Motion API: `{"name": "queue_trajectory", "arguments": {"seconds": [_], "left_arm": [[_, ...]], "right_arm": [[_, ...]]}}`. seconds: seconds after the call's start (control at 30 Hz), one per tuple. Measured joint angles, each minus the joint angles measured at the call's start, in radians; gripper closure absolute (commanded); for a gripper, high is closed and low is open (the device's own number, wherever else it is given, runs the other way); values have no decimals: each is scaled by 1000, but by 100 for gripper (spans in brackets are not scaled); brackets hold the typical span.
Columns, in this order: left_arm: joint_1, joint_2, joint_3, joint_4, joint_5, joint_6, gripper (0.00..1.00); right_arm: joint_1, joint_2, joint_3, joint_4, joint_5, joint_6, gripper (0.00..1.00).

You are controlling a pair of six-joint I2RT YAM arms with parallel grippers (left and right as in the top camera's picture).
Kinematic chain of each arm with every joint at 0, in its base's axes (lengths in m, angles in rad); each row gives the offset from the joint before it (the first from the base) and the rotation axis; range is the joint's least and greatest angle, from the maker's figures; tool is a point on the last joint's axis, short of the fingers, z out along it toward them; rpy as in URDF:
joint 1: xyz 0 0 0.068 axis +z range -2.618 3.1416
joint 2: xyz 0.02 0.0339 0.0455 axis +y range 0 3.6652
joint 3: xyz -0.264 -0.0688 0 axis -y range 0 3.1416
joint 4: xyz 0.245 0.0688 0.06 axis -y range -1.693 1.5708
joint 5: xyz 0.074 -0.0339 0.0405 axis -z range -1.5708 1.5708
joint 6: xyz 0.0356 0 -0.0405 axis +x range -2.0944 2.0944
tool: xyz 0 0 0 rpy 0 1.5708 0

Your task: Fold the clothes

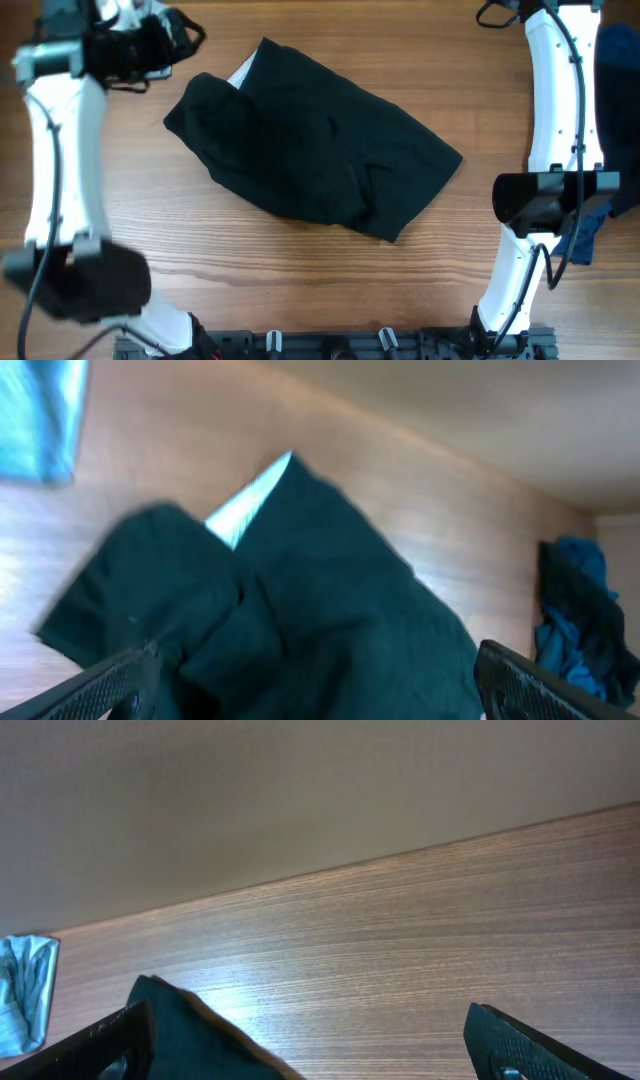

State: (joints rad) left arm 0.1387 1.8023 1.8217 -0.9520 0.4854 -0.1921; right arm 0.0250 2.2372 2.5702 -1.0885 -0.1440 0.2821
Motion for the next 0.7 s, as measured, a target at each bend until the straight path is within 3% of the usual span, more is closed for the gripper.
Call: {"name": "queue_trajectory", "arguments": {"seconds": [0.13, 0.33, 0.5, 0.7], "left_arm": [[-27, 104, 0, -34, -14, -79, 0], [-32, 207, 1, -223, -48, -238, 0], [-32, 219, 1, -316, -203, -336, 0], [-32, 219, 1, -339, -343, -373, 0]], "right_arm": [[0, 0, 0, -22, 0, 0, 0], [0, 0, 0, -53, 0, 0, 0], [0, 0, 0, -73, 0, 0, 0], [0, 0, 0, -76, 0, 0, 0]]}}
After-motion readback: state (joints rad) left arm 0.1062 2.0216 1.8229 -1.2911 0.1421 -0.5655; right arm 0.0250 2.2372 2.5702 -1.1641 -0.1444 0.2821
